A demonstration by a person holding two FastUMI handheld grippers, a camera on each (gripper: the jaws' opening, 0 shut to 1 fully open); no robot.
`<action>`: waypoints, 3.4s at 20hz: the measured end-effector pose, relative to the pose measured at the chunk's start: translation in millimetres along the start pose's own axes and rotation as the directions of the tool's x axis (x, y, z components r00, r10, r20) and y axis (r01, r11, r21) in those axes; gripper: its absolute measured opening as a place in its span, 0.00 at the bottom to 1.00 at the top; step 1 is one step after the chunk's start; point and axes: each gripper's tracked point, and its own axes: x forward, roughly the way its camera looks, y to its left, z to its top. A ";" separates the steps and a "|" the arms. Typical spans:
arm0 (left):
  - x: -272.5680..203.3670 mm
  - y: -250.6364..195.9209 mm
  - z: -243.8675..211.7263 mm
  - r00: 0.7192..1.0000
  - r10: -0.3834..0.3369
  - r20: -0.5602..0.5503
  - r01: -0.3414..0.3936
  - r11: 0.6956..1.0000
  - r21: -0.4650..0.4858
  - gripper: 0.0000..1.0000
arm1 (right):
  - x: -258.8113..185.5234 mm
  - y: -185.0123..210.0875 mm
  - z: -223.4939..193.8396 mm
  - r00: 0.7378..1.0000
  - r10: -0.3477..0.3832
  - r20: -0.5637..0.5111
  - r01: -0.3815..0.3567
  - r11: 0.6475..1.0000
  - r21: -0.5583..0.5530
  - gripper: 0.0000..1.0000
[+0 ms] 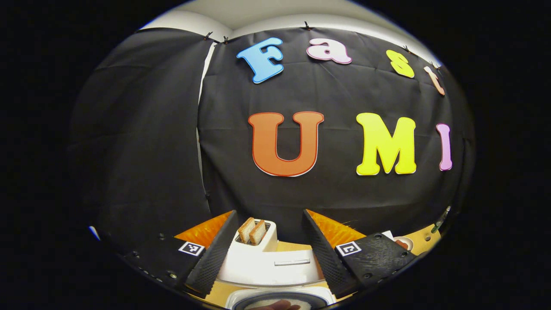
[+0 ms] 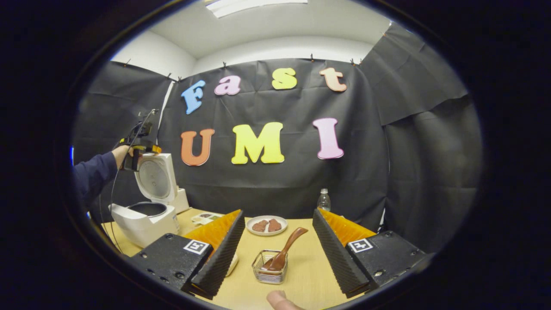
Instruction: Close the left gripper, press the button to open the rice cooker; take a wooden spoon from the chopstick holder with the right hand, scoop a spoonful of rice and pour it into the rice cooker, then put the wooden spoon back into the chopstick holder.
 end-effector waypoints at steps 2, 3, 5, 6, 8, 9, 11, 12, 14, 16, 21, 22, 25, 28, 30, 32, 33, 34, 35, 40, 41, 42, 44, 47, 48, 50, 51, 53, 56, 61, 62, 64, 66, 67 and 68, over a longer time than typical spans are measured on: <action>-18.8 0.3 -8.6 1.000 -0.015 -0.009 0.015 1.000 0.002 0.96 | -6.1 2.2 1.4 1.000 -0.003 0.004 0.003 1.000 -0.002 0.97; -28.5 0.0 -14.8 1.000 -0.019 -0.014 0.019 1.000 0.001 0.96 | -10.6 3.5 2.0 1.000 -0.003 0.004 0.003 1.000 -0.003 0.97; -44.6 -0.9 -21.0 0.999 -0.023 -0.024 0.023 1.000 0.003 0.96 | -20.2 4.5 2.5 1.000 -0.004 0.005 0.004 1.000 0.000 1.00; -52.7 -1.4 -24.7 0.999 -0.026 -0.027 0.026 1.000 0.001 0.96 | -25.5 5.5 1.7 1.000 -0.006 0.003 0.006 1.000 0.002 1.00; -67.8 -3.3 -32.8 0.999 -0.033 -0.026 0.033 0.999 0.002 0.96 | -34.6 5.6 -4.1 1.000 -0.011 -0.012 0.012 1.000 0.009 1.00; -75.4 -2.8 -37.5 0.999 -0.034 -0.030 0.034 0.999 -0.003 0.96 | -39.3 6.9 -6.6 1.000 -0.009 -0.022 0.010 1.000 0.013 1.00; -89.7 -5.1 -51.0 0.998 -0.041 -0.038 0.041 0.999 0.004 0.96 | -48.8 7.2 -9.2 0.999 -0.010 -0.031 0.011 1.000 0.014 0.97; -96.2 -8.0 -58.3 0.998 -0.051 -0.043 0.052 0.999 0.004 0.96 | -55.0 6.6 -9.5 0.999 -0.015 -0.030 0.016 1.000 0.012 0.97; -110.2 -12.0 -74.4 0.996 -0.065 -0.061 0.065 0.998 -0.001 0.96 | -66.3 8.9 -8.3 1.000 -0.017 -0.019 0.017 1.000 0.012 0.97; -125.4 -12.1 -93.3 0.994 -0.069 -0.084 0.069 0.998 0.000 0.96 | -78.2 13.2 -8.3 1.000 -0.014 -0.017 0.014 1.000 0.009 0.97; -157.9 -22.0 -134.5 0.986 -0.085 -0.144 0.094 0.994 0.053 0.95 | -102.3 28.6 -14.9 0.999 -0.008 -0.032 0.008 1.000 0.007 1.00; -162.0 -24.4 -140.3 0.984 -0.092 -0.154 0.101 0.994 0.050 0.95 | -107.4 32.9 -17.1 0.999 -0.003 -0.040 0.003 1.000 -0.002 1.00; -173.1 -33.7 -158.0 0.975 -0.120 -0.187 0.125 0.992 0.016 0.95 | -121.5 38.8 -9.9 1.000 -0.003 -0.026 0.002 0.999 -0.034 0.97; -178.7 -35.9 -172.2 0.971 -0.115 -0.209 0.123 0.992 0.023 0.96 | -132.6 41.0 -2.2 1.000 -0.019 -0.001 0.019 0.999 -0.051 1.00; -181.2 -34.1 -182.1 0.970 -0.113 -0.215 0.118 0.993 0.010 0.96 | -137.6 44.1 -0.2 1.000 -0.017 0.004 0.018 0.999 -0.047 0.97; -183.8 -35.5 -195.5 0.966 -0.111 -0.234 0.118 0.993 0.016 0.96 | -138.4 45.8 0.6 1.000 -0.016 0.005 0.016 0.999 -0.046 0.97; -184.3 -36.6 -200.1 0.964 -0.109 -0.245 0.116 0.993 0.017 0.96 | -139.0 45.8 1.1 1.000 -0.018 0.007 0.018 0.999 -0.044 0.97; -184.8 -36.5 -204.3 0.961 -0.107 -0.254 0.115 0.993 0.018 0.96 | -137.7 45.7 0.6 1.000 -0.019 0.006 0.019 0.999 -0.041 0.97; -185.8 -35.7 -208.9 0.959 -0.106 -0.261 0.115 0.993 0.020 0.96 | -136.8 45.6 -0.2 1.000 -0.018 0.003 0.018 0.999 -0.038 0.97; -186.8 -35.4 -217.8 0.955 -0.106 -0.276 0.117 0.993 0.027 0.97 | -135.5 46.8 -4.8 1.000 -0.017 -0.011 0.017 0.999 -0.030 0.97; -182.6 -36.0 -220.6 0.957 -0.105 -0.271 0.116 0.993 0.026 0.97 | -134.5 46.1 -5.0 1.000 -0.017 -0.012 0.017 0.999 -0.028 0.97; -181.4 -37.0 -221.4 0.959 -0.105 -0.264 0.115 0.993 0.023 0.97 | -134.2 46.7 -6.9 1.000 -0.017 -0.015 0.017 0.999 -0.028 1.00; -179.8 -38.5 -229.5 0.955 -0.100 -0.278 0.108 0.994 0.013 0.97 | -132.2 47.5 -10.2 1.000 -0.017 -0.023 0.016 0.999 -0.031 1.00; -179.0 -37.7 -235.5 0.955 -0.086 -0.283 0.095 0.995 0.018 0.99 | -132.0 52.8 -12.8 0.999 -0.009 -0.032 0.008 0.999 -0.035 0.97; -178.0 -37.5 -235.6 0.958 -0.084 -0.273 0.090 0.996 0.009 0.97 | -130.9 53.7 -14.2 0.999 -0.006 -0.034 0.005 0.999 -0.039 0.97; -179.9 -38.1 -236.6 0.961 -0.084 -0.265 0.087 0.996 0.001 0.98 | -129.1 55.5 -15.1 0.999 -0.004 -0.037 0.002 0.999 -0.041 1.00; -178.9 -37.2 -237.1 0.961 -0.084 -0.262 0.084 0.996 -0.009 0.98 | -127.9 56.0 -15.4 0.999 -0.003 -0.039 0.001 0.999 -0.041 1.00; -178.5 -38.0 -236.8 0.967 -0.083 -0.243 0.079 0.997 -0.026 0.98 | -127.2 56.7 -15.7 0.999 -0.005 -0.042 0.003 0.999 -0.040 1.00; -177.1 -38.0 -233.2 0.977 -0.078 -0.198 0.079 0.997 -0.003 0.97 | -126.8 54.2 -13.3 0.999 -0.018 -0.038 0.016 0.999 -0.048 1.00; -190.7 -35.3 -207.1 0.985 -0.093 -0.146 0.094 0.996 0.005 0.95 | -125.1 49.5 -8.2 0.999 -0.041 -0.030 0.039 0.998 -0.058 1.00; -196.2 -32.8 -195.2 0.989 -0.089 -0.116 0.091 0.996 0.014 0.95 | -126.2 49.3 -6.2 0.999 -0.045 -0.027 0.044 0.997 -0.058 1.00; -210.7 -31.5 -177.8 0.991 -0.095 -0.092 0.096 0.995 0.007 0.95 | -126.1 45.5 -3.0 0.998 -0.058 -0.020 0.057 0.997 -0.057 1.00; -236.2 -26.2 -159.7 0.994 -0.086 -0.067 0.087 0.996 0.001 0.95 | -128.6 45.0 2.3 0.998 -0.067 -0.011 0.066 0.996 -0.056 1.00; -247.6 -29.1 -150.8 0.995 -0.091 -0.044 0.091 0.996 0.001 0.95 | -128.6 43.6 6.2 0.997 -0.071 -0.005 0.071 0.996 -0.055 1.00; -260.2 -30.9 -141.3 0.995 -0.093 -0.022 0.093 0.996 -0.003 0.95 | -128.4 42.2 9.8 0.997 -0.075 0.001 0.075 0.996 -0.055 1.00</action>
